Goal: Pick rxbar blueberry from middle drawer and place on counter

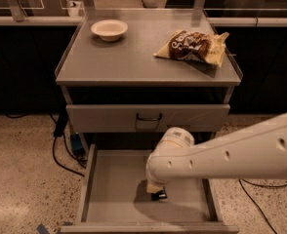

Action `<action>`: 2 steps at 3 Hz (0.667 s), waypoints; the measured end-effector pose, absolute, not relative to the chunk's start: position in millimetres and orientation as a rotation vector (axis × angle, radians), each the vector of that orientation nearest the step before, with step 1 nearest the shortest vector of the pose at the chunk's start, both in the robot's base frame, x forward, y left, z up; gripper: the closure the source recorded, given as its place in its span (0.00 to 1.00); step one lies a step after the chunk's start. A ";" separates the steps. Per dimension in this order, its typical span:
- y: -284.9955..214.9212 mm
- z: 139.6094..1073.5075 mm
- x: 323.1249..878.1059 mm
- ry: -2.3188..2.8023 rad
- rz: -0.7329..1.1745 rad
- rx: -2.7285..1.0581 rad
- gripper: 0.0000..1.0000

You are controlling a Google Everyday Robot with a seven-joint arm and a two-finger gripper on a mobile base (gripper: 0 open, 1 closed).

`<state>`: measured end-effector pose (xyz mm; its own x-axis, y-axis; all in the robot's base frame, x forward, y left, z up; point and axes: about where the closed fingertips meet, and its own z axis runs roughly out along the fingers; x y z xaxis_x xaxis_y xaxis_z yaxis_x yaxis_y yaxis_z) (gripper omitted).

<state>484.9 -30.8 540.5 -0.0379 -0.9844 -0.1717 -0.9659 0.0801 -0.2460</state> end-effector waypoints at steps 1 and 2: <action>-76.3 596.9 455.3 2.061 -0.171 -1.793 0.00; -123.2 663.0 424.1 2.045 -0.296 -1.600 0.00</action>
Offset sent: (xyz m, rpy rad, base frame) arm -0.0974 -0.1411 0.2077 0.0986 -0.4280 -0.2904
